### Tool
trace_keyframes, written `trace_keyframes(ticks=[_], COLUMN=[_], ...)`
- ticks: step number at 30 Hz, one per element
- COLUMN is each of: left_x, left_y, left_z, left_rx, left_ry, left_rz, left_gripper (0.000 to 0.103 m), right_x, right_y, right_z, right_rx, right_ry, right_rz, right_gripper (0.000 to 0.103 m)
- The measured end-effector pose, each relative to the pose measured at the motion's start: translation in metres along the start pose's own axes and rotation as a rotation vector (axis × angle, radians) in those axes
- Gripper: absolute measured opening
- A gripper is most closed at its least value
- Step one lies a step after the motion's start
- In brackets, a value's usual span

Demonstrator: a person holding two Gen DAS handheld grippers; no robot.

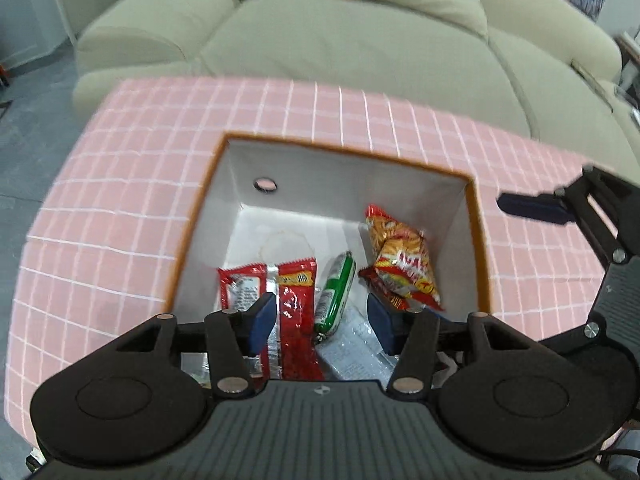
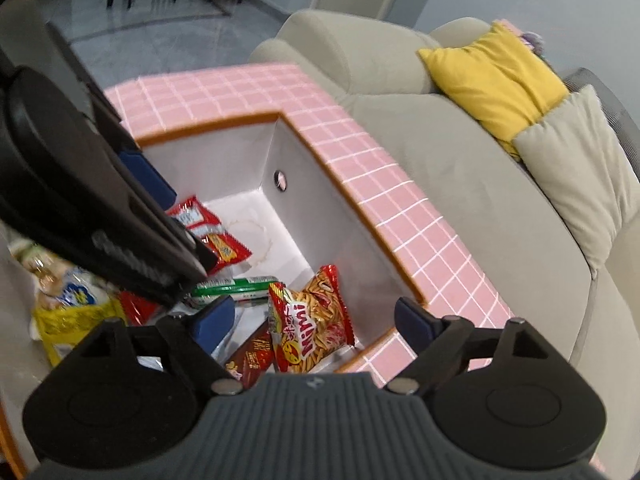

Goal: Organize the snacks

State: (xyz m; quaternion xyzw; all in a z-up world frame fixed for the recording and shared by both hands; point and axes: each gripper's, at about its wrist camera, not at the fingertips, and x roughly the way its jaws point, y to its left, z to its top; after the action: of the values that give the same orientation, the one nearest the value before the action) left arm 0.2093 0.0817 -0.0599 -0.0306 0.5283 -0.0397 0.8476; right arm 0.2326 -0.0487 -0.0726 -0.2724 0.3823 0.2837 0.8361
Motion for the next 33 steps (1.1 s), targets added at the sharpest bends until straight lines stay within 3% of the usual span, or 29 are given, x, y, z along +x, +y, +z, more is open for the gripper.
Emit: trace_keyframes(ticks=[10, 17, 21, 24, 27, 33], left_x=[-0.083, -0.117, -0.131, -0.136, -0.139, -0.137], left_y=[-0.017, -0.030, -0.035, -0.044, -0.051, -0.055], left_z=[-0.025, -0.055, -0.074, -0.086, -0.100, -0.122], left_rx=[0.001, 0.006, -0.014, 0.013, 0.050, 0.032], left_ry=[-0.259, -0.375, -0.426, -0.452, -0.454, -0.440], left_rz=[0.036, 0.061, 0.102, 0.161, 0.175, 0.192], left_gripper=[0.062, 0.062, 0.062, 0.062, 0.062, 0.062], right_x=[-0.067, -0.117, -0.144, -0.164, -0.179, -0.186], right_y=[-0.003, 0.007, 0.020, 0.027, 0.038, 0.067], right_z=[-0.018, -0.038, -0.051, -0.063, -0.077, -0.102], right_rx=[0.246, 0.345, 0.382, 0.442, 0.478, 0.497], right_ry=[-0.114, -0.213, -0.253, -0.291, -0.315, -0.276], right_rz=[0.036, -0.019, -0.071, -0.076, -0.070, -0.060], right_gripper=[0.088, 0.092, 0.093, 0.097, 0.097, 0.097])
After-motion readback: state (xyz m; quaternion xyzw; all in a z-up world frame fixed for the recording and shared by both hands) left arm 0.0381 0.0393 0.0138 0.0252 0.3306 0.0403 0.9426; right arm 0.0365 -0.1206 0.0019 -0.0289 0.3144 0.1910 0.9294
